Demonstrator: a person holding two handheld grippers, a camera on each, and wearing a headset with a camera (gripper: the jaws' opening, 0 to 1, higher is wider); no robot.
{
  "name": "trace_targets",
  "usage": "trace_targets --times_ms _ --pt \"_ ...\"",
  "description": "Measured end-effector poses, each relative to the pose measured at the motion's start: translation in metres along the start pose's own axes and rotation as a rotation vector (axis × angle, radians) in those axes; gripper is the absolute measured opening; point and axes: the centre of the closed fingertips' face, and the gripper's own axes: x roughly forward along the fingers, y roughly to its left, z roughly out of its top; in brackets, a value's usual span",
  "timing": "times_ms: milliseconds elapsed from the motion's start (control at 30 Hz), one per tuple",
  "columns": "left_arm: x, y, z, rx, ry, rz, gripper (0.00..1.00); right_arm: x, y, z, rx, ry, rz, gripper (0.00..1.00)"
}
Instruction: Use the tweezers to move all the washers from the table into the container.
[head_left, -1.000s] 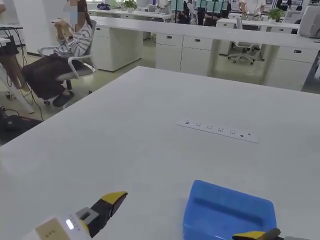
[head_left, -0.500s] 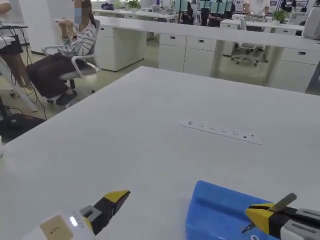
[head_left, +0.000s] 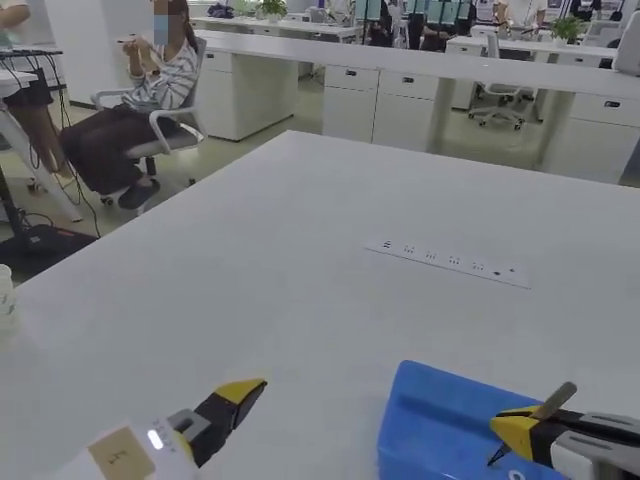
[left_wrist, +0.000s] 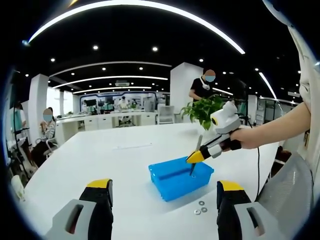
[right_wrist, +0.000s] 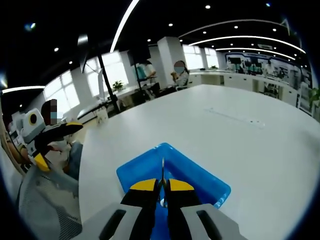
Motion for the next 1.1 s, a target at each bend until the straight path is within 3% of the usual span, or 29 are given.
trace_targets --times_ms 600,1100 --pt "0.001 -0.001 -0.001 0.000 0.003 -0.003 0.86 0.011 -0.015 -0.014 0.011 0.062 -0.023 0.03" --pt "0.001 -0.001 -0.002 0.002 0.010 -0.006 0.86 0.015 -0.017 -0.018 -0.014 0.087 -0.028 0.04"
